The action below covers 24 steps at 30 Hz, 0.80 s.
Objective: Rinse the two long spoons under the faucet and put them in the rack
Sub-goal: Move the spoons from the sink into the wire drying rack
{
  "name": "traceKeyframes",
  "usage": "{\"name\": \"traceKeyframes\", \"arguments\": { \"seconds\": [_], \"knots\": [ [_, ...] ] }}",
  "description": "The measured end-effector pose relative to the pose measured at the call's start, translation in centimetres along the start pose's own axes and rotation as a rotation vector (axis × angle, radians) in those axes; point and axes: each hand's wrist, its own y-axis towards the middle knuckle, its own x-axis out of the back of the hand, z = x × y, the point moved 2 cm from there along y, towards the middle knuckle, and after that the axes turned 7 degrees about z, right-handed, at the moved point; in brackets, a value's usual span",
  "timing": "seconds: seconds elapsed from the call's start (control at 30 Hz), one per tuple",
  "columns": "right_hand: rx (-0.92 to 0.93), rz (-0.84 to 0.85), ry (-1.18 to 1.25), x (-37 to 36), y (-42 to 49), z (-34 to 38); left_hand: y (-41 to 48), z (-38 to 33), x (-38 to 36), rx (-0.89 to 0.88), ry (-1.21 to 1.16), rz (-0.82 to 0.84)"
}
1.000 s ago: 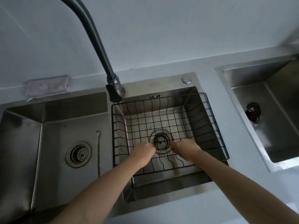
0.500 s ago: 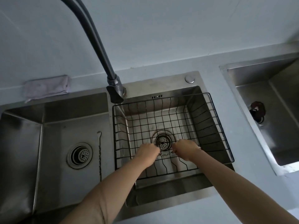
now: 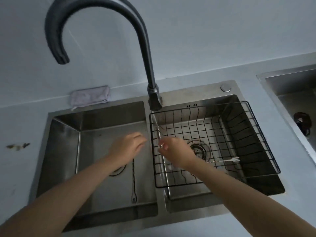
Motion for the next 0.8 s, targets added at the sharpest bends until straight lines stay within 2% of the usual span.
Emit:
{"name": "traceKeyframes", "arguments": {
  "seconds": [0.1,0.23,0.37,0.43,0.6,0.8],
  "knots": [
    [-0.007,0.042,0.156,-3.4,1.5,3.6,-0.6,2.8,0.2,-0.030,0.101,0.044],
    [-0.079,0.102,0.216,-8.8,3.8,5.6,-0.3,6.3,-2.7,-0.179,0.327,0.230],
    [-0.247,0.142,0.205,-13.3,5.6,4.4,0.8,8.9,-7.5,-0.255,0.492,0.381],
    [-0.325,0.148,0.193,-15.0,6.2,3.4,1.5,9.6,-9.5,-0.315,0.523,0.393],
    [-0.476,0.113,0.190,-18.2,7.7,1.8,2.5,11.9,-14.3,-0.439,0.597,0.577],
    [-0.529,0.117,0.207,-20.7,8.8,1.5,3.0,12.4,-16.6,-0.534,0.481,0.465]
  ]
}}
